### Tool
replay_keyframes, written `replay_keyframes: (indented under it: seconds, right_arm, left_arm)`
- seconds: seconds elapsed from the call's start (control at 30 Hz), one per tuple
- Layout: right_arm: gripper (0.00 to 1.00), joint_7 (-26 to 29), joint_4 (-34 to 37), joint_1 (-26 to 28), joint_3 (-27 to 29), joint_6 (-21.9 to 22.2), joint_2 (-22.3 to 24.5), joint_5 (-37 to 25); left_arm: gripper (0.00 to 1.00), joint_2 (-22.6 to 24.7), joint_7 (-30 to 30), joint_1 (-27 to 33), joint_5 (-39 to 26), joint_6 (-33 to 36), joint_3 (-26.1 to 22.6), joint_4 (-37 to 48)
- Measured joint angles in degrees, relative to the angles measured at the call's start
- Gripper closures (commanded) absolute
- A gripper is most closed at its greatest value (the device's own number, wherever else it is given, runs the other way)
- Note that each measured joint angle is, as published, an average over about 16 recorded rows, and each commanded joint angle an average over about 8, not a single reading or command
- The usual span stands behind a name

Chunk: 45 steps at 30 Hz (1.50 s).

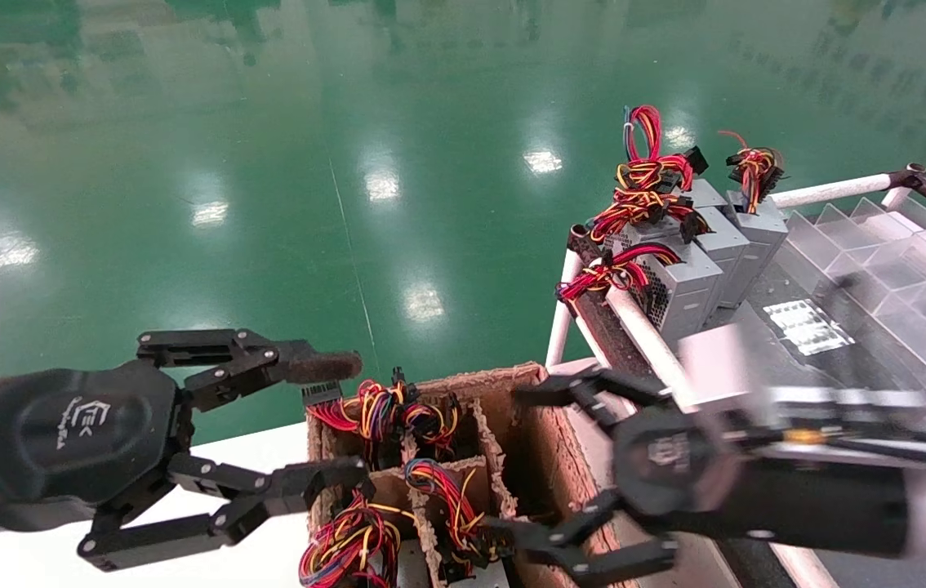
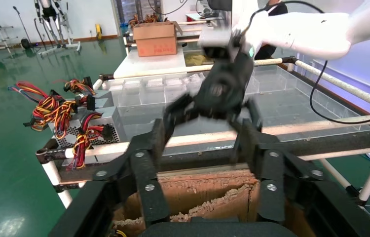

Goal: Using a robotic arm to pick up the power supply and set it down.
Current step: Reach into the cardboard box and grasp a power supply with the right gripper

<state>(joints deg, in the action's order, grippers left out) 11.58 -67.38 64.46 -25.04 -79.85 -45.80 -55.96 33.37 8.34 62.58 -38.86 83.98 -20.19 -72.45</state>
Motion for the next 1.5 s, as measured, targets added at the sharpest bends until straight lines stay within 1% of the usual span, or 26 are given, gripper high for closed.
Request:
replay_keyframes:
  seconds: [0.13, 0.17, 0.4, 0.43, 0.63, 0.87, 1.2, 1.5]
  right_arm:
    - [0.00, -0.76, 3.20, 1.36, -2.76, 0.62, -3.85, -3.97]
    - [0.07, -1.05, 4.18, 1.77, -3.43, 0.71, -4.85, -4.94]
    - [0.94, -3.95, 11.81, 4.63, -6.85, 0.68, -10.90, -9.75]
    - [1.00, -4.46, 12.91, 4.97, -7.14, 0.63, -11.58, -10.14]
    - [1.00, -7.58, 18.87, 6.61, -8.00, 0.54, -14.84, -11.35]
    - [1.00, -10.63, 24.36, 7.58, -7.96, 0.81, -17.18, -11.41]
    - [1.00, -13.22, 30.28, 8.16, -7.17, -0.01, -18.79, -9.90]
    - [1.00, -14.58, 33.79, 8.20, -6.85, -1.43, -19.20, -9.01]
  left_arm:
    - [0.00, 0.00, 0.00, 0.00, 0.00, 0.00, 0.00, 0.00]
    - [0.00, 0.00, 0.00, 0.00, 0.00, 0.00, 0.00, 0.00]
    - [0.00, 0.00, -0.01, 0.01, 0.00, 0.00, -0.01, 0.01]
    - [0.00, 0.00, -0.01, 0.01, 0.00, 0.00, -0.01, 0.01]
    - [0.00, 0.00, -0.01, 0.01, 0.01, 0.00, -0.01, 0.01]
    - [0.00, 0.00, -0.01, 0.01, 0.01, 0.00, -0.02, 0.01]
    - [0.00, -0.01, -0.01, 0.01, 0.01, 0.00, -0.02, 0.01]
    - [0.00, -0.01, -0.02, 0.01, 0.02, -0.01, -0.03, 0.01]
